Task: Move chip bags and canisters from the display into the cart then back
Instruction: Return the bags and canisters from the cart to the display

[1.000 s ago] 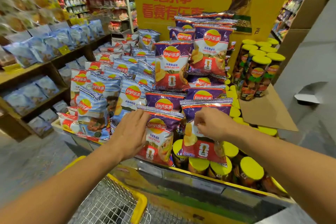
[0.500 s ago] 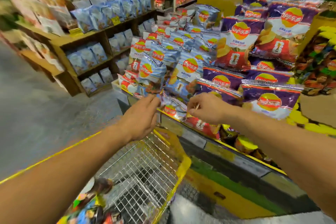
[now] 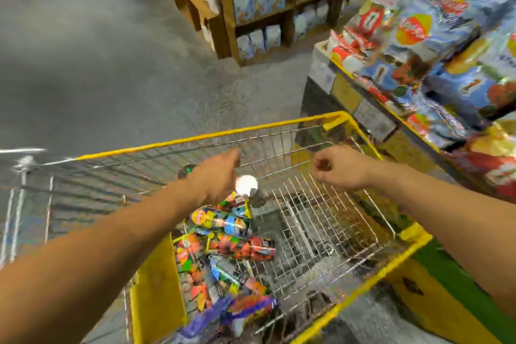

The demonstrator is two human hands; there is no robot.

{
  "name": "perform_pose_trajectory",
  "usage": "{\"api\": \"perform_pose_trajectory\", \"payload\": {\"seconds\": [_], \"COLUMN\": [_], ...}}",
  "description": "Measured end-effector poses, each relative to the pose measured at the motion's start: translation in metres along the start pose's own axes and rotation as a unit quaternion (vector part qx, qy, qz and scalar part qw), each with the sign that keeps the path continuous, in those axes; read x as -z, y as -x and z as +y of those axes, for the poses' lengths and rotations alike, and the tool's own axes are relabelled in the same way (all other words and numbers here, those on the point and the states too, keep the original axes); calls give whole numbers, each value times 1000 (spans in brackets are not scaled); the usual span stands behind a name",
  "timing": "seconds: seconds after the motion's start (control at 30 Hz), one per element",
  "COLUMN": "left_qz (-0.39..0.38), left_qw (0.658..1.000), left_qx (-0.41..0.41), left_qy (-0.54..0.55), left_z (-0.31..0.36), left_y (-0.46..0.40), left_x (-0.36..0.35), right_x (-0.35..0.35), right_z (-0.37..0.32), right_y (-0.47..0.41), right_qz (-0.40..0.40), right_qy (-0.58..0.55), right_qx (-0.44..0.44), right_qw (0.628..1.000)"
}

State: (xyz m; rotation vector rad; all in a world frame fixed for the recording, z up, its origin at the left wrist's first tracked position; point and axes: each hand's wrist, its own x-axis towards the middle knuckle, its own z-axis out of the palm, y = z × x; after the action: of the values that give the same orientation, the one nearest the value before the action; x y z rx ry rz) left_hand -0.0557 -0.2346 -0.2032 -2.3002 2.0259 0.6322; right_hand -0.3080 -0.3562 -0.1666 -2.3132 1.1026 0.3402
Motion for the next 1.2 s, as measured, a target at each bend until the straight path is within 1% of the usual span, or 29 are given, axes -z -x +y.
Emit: {"api": "perform_pose_trajectory", "payload": {"seconds": [0.1,0.2,0.27,0.37,0.4,0.43,0.5,0.53,0.57,0.6,0.67,0.7,0.73,0.77,0.83,0.87,0.9,0.93,0.97,1.03,1.07,1.1,1.13,1.2], "left_qz": [-74,-111,-143,-178,-174,-153,-116,-96,-63,-46,40,70,80,96,103,90,74,44,14,-29,-36,-26,-30,-25], "left_qw": [992,980,970,942,929,917,865,832,784,735,645,637,634,633,629,627,632,634,639,633,631,634,643,658], "left_qx": [97,156,194,276,305,334,405,445,484,518,576,573,567,552,515,488,452,424,399,368,349,338,326,299], "left_qy": [-27,-44,-29,68,112,159,273,318,385,435,501,510,519,534,573,600,625,645,657,681,692,695,692,691], "left_z": [-48,-79,-88,-96,-96,-96,-95,-96,-99,-100,-101,-99,-97,-94,-82,-77,-69,-63,-57,-51,-52,-55,-56,-46], "left_y": [24,40,42,29,22,13,-6,-12,-21,-28,-40,-43,-46,-49,-48,-47,-43,-37,-32,-22,-21,-20,-21,-20], "left_x": [-24,-56,-82,-131,-147,-161,-182,-191,-208,-223,-239,-240,-245,-246,-232,-225,-213,-202,-193,-179,-177,-184,-185,-167], "right_x": [-34,-70,-93,-126,-137,-148,-169,-175,-186,-198,-214,-218,-221,-221,-213,-208,-203,-197,-191,-177,-166,-162,-152,-134], "right_z": [-15,-19,-18,-9,-5,-2,4,3,3,2,-4,-8,-10,-12,-17,-18,-18,-18,-17,-16,-15,-13,-13,-14], "right_y": [-30,-62,-82,-114,-124,-134,-159,-166,-178,-187,-200,-203,-205,-206,-201,-198,-192,-186,-179,-162,-150,-144,-132,-117], "right_qz": [-57,-120,-152,-181,-181,-179,-179,-170,-161,-148,-118,-104,-102,-110,-136,-160,-182,-203,-217,-227,-222,-227,-221,-218], "right_qy": [19,31,36,-4,-14,-28,-98,-136,-158,-164,-178,-194,-229,-281,-385,-421,-449,-468,-481,-518,-533,-538,-540,-524], "right_qx": [7,5,-10,-31,-29,-28,-35,-41,-41,-37,-19,-12,-16,-32,-63,-70,-71,-76,-89,-125,-131,-131,-128,-110], "right_qw": [998,992,988,983,983,983,978,975,973,974,977,975,968,953,911,890,872,857,845,815,806,801,802,816]}}
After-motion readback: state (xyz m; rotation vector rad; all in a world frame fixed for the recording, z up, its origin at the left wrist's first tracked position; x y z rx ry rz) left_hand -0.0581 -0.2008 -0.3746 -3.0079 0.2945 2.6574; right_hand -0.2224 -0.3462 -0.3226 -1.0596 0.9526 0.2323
